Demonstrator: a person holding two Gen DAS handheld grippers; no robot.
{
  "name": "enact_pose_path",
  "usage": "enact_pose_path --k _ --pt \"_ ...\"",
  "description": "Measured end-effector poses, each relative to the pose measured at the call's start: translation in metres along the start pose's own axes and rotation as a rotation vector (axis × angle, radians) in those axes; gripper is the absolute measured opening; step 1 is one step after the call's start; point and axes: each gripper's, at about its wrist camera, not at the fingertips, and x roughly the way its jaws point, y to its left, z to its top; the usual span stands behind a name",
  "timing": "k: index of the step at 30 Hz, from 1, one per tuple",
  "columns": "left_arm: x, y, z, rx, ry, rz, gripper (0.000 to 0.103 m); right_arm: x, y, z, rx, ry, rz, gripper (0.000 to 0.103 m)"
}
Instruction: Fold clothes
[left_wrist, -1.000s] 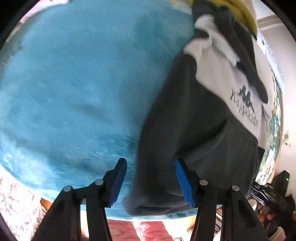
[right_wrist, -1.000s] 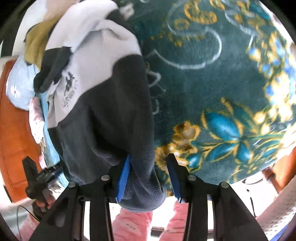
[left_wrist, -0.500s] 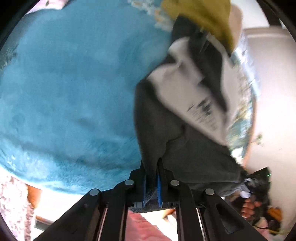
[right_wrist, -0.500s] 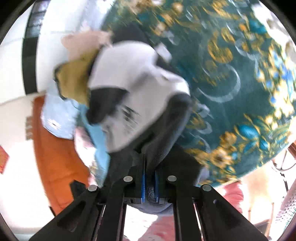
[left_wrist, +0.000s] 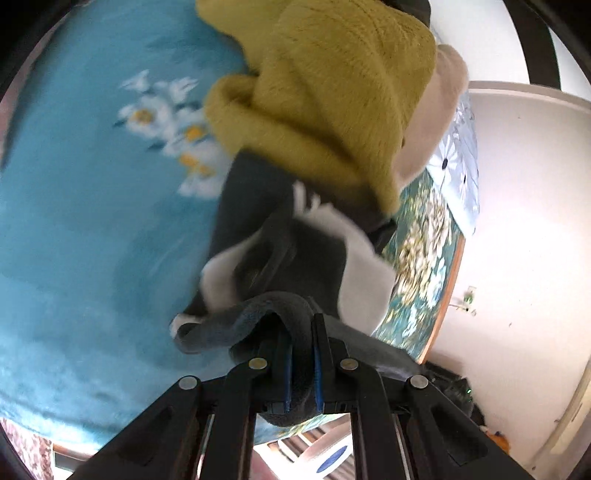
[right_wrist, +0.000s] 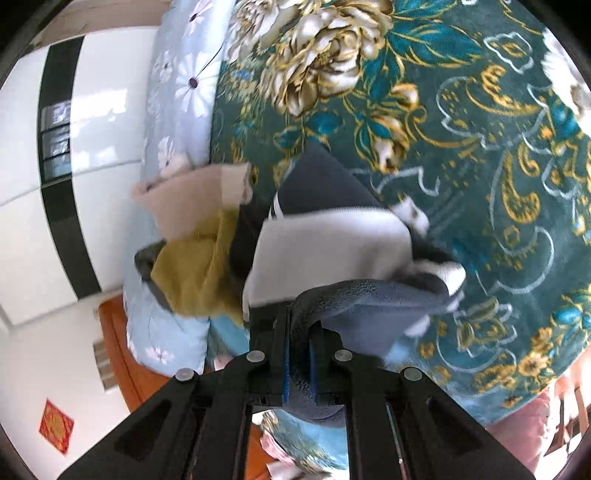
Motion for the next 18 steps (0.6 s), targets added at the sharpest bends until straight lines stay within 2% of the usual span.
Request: enact_pose_path --k 3,5,7,9,11,12,14,16,17,18 --pt "0.015 -0.010 0.020 -0.035 0.001 0.017 0.010 0.014 0.011 0.021 0.019 0.000 -0.015 0.008" --pt "0.023 -0.006 0.031 -0.105 -0.013 0.003 0.010 0.025 0.015 0.038 0.015 0.021 -0.020 0.010" --pt "0.026 0.003 0.037 -0.227 -0.035 -0.046 0.015 0.032 0.016 0.054 0.017 0.036 -0.007 0.011" --pt "0.020 0.012 0.036 -0.323 -0.084 -0.127 0.020 0.035 0.017 0.070 0.024 0.042 0.012 0.011" --pt "0.010 0.013 0.031 -0.355 -0.136 -0.151 0.031 0.036 0.017 0.088 0.027 0.056 0.025 0.012" --pt "0.004 0.012 0.027 -0.352 -0.163 -0.143 0.040 0.035 0.019 0.093 0.016 0.061 0.028 0.013" --pt "-0.003 0.007 0.018 -0.324 -0.203 -0.114 0.046 0.032 0.025 0.098 -0.024 0.075 0.025 0.016" --pt "-0.005 -0.002 0.005 -0.266 -0.224 -0.040 0.053 0.032 0.032 0.096 -0.101 0.102 0.002 0.030" --pt "-0.002 -0.008 -0.002 -0.224 -0.219 0.014 0.054 0.035 0.037 0.089 -0.170 0.133 -0.032 0.043" --pt "0.003 -0.015 -0.009 -0.179 -0.207 0.074 0.055 0.040 0.040 0.084 -0.221 0.163 -0.065 0.047"
